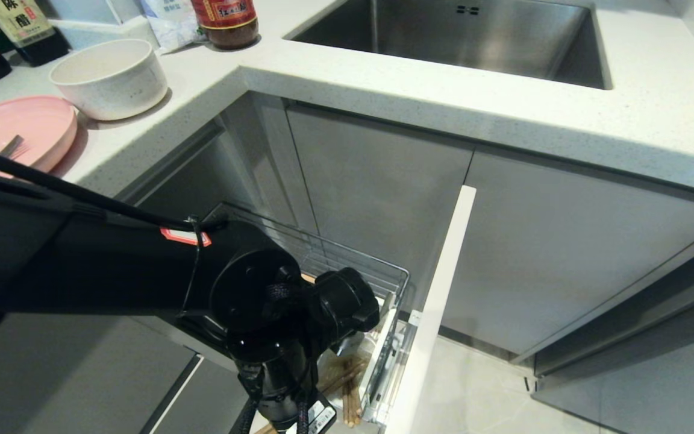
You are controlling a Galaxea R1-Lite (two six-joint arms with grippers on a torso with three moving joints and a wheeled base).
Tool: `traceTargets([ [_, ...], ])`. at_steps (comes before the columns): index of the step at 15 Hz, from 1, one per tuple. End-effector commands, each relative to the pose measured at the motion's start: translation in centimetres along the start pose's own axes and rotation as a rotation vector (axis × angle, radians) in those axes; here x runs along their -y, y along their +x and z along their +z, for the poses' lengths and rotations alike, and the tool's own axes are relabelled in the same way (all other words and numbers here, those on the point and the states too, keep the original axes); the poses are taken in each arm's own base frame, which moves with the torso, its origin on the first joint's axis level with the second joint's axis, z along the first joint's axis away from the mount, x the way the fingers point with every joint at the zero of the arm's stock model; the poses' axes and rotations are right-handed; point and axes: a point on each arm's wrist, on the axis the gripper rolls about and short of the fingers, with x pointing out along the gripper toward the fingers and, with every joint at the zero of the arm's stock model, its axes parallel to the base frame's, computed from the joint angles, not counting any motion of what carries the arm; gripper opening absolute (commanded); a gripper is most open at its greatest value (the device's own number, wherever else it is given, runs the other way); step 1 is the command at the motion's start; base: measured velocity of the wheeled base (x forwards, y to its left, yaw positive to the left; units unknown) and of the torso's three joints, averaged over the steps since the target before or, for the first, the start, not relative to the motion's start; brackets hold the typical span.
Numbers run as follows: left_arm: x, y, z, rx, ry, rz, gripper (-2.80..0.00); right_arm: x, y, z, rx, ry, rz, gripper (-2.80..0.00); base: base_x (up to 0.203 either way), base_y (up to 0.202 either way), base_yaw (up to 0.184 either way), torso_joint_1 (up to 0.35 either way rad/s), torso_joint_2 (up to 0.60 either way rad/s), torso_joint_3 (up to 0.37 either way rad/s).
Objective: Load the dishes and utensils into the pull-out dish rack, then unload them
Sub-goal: Pick up the chopsticks and place it in the cupboard
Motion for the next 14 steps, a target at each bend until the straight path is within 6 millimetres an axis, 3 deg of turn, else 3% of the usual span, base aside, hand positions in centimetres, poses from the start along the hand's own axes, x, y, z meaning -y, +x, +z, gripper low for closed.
traceTargets([
  [1, 0.12, 0.76, 0.43, -0.023, 0.002, 0.002, -2.80, 0.00, 0.01, 0.01, -0.001, 0.000, 0.000, -2.80, 0.000, 0.000, 0.000, 0.000, 0.00, 0.000],
  [14, -0.26, 0.58, 0.82, -0.011, -0.016, 0.002, -2.80, 0.00, 0.01, 0.01, -0.001, 0.001, 0.000, -2.80, 0.000, 0.000, 0.000, 0.000, 0.00, 0.000],
])
